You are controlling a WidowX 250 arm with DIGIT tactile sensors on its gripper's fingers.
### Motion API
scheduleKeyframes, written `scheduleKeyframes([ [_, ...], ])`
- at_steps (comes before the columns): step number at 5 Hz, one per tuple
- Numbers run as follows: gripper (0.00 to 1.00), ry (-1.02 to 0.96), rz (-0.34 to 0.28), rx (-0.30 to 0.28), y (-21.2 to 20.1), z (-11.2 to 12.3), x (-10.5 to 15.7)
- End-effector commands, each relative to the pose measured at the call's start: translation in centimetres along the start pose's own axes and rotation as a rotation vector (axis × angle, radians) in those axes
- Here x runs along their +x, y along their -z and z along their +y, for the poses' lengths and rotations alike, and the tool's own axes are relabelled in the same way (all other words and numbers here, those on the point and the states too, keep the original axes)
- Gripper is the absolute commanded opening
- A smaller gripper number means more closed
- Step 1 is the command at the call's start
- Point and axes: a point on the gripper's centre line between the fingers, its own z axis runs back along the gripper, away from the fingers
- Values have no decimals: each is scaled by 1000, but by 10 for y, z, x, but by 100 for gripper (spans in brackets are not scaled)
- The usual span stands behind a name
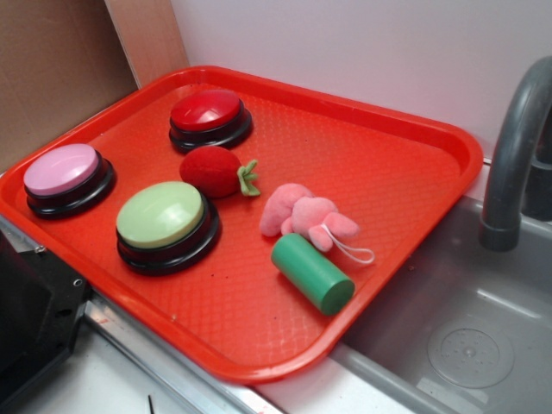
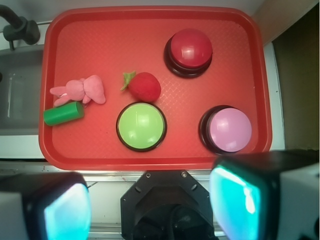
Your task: Push the pink button.
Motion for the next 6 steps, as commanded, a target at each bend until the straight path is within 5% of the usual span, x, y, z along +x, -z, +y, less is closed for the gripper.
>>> scheduleKeyframes([
  [1, 100, 0, 0, 0, 0, 0, 0],
  [3, 100, -189, 63, 19, 48, 89, 42],
  [5, 100, -138, 113, 98, 105, 132, 20],
  [6, 100, -73, 151, 90, 153, 147, 7],
])
